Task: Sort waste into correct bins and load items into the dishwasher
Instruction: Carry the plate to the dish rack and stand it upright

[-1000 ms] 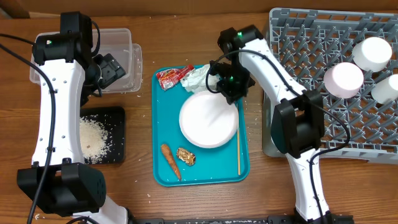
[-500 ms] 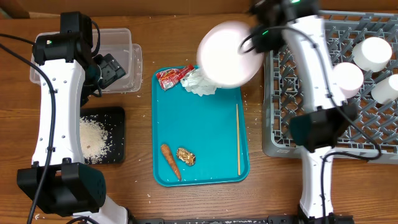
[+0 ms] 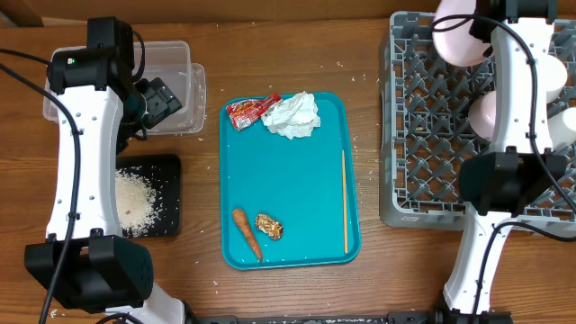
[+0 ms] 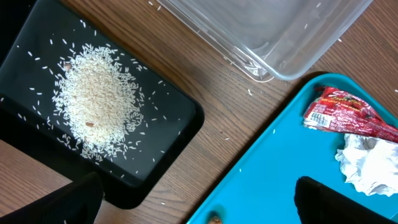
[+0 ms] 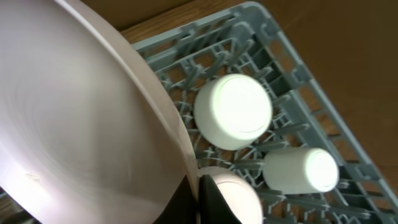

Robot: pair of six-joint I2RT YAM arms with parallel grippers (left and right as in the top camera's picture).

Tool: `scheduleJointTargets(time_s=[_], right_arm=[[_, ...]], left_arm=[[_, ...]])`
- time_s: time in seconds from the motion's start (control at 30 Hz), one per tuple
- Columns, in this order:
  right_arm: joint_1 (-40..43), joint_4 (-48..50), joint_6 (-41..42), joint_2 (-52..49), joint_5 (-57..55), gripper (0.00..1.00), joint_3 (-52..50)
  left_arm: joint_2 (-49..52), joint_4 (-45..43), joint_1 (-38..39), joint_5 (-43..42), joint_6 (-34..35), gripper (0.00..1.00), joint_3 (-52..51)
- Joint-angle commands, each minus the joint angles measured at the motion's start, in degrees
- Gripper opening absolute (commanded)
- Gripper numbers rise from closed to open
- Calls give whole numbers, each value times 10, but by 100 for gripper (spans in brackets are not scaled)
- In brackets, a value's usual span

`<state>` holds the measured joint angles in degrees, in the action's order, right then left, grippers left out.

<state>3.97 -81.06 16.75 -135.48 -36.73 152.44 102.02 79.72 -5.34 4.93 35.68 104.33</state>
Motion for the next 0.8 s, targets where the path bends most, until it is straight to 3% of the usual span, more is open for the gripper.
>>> scheduleJointTargets(time_s=[0.0, 0.43, 0.77], right_arm=[[-1, 21, 15, 18, -90, 4, -17], [-3, 49, 33, 18, -121, 4, -103], [-30, 51, 32, 19, -112, 5, -106]], left_arm=[[2, -1, 1, -3, 5, 100, 4], [2, -1, 1, -3, 5, 100, 4], [2, -1, 1, -3, 5, 100, 4]])
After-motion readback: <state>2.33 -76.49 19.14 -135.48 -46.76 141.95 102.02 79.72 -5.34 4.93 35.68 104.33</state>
